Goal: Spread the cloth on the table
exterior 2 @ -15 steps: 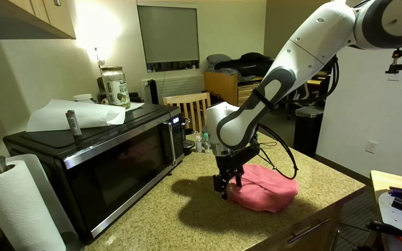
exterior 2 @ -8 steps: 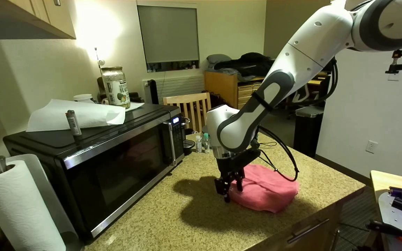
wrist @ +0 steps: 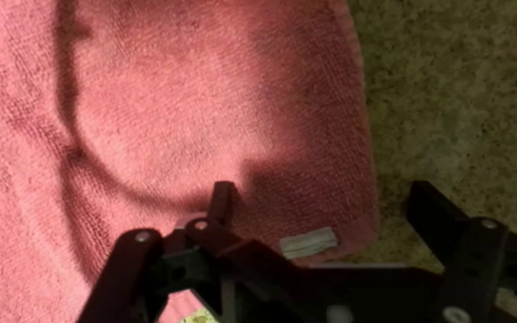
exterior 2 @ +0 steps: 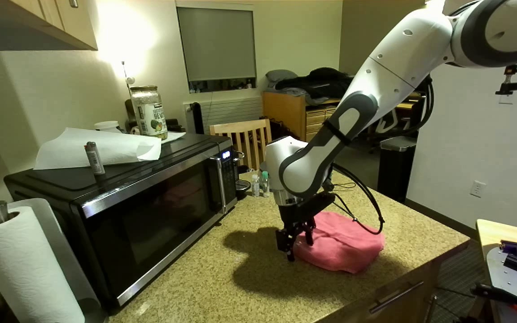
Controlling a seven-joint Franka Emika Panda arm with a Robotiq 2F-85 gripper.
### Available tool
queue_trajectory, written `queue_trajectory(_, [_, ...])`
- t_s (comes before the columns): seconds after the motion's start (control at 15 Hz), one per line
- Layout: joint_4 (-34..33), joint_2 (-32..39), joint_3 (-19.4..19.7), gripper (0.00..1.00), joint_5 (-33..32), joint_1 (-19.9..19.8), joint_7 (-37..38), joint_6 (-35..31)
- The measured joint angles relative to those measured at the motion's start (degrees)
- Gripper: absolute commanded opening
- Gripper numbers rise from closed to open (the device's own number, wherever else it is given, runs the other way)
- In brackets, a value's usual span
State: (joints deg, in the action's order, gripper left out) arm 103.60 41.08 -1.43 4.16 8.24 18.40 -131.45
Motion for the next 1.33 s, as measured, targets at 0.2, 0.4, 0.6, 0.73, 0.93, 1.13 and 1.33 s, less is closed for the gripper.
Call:
queue_trajectory(0.2, [-0.1, 0.1, 0.0, 1.00, 0.0, 0.1, 0.0, 0.0])
queue_trajectory(0.4, [-0.4, 0.3, 0.0, 1.00, 0.0, 0.1, 0.1, 0.7])
queue_trajectory(0.6, [-1.3, 0.4, 0.0, 1.00, -0.1, 0.4, 0.2, 1.6])
queue_trajectory(0.73, [-2.4, 0.3, 0.1, 1.00, -0.1, 0.8, 0.3, 2.6])
queue_trajectory(0.93, [-3.6, 0.3, 0.2, 0.67, -0.1, 1.4, 0.7, 4.1])
queue_trajectory(1.13, [-4.1, 0.3, 0.2, 0.47, -0.1, 1.6, 0.7, 4.7])
queue_trajectory(1.33, [-4.1, 0.3, 0.2, 0.27, -0.1, 1.7, 0.7, 4.7])
